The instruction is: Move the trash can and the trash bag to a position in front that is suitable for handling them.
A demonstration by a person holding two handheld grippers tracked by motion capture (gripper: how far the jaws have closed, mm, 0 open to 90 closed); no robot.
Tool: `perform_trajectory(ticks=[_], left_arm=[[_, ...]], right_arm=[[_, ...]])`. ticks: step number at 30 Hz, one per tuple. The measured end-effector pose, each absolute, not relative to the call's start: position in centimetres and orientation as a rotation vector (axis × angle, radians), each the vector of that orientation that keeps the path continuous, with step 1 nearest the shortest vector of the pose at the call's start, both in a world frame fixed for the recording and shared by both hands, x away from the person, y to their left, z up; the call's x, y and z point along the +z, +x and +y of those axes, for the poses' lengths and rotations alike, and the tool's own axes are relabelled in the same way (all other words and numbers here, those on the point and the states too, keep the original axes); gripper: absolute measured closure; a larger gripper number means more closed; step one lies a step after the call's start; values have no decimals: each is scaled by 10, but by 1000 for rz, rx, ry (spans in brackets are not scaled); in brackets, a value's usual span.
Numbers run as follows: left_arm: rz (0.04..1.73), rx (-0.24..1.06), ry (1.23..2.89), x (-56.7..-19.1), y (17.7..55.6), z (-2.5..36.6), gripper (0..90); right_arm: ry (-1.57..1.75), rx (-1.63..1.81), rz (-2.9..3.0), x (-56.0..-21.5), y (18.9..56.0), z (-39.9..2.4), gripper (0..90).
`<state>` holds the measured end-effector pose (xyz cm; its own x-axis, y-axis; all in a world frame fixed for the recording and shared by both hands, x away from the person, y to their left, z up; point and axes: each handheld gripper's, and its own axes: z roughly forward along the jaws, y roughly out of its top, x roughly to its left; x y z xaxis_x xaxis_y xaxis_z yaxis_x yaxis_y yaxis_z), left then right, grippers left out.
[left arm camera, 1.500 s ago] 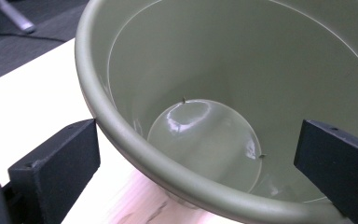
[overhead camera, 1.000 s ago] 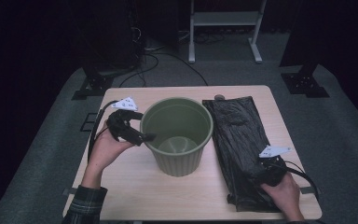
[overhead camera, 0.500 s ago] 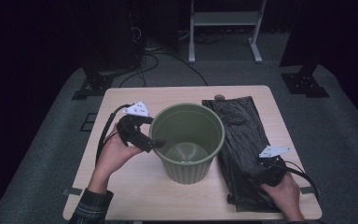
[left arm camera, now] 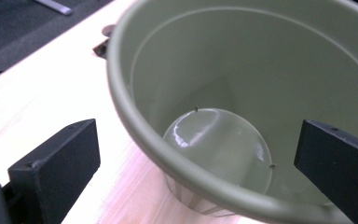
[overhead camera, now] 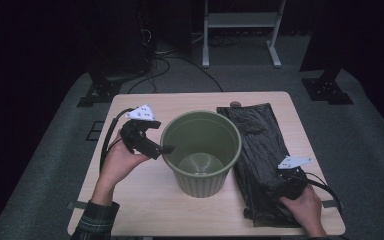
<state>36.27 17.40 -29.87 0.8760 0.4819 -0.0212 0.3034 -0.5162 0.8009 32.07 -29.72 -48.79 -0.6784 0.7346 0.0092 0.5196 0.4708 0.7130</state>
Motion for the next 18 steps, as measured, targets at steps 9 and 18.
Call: perform_trajectory(ticks=[9, 18], left_arm=[[582, 284, 2122, -290, 352, 190, 0], [602, 309, 2106, -293, 336, 204, 0]], right_arm=[[1067, 1022, 2423, -488, 321, -297, 3], [1067, 1022, 2424, -488, 321, -297, 3]])
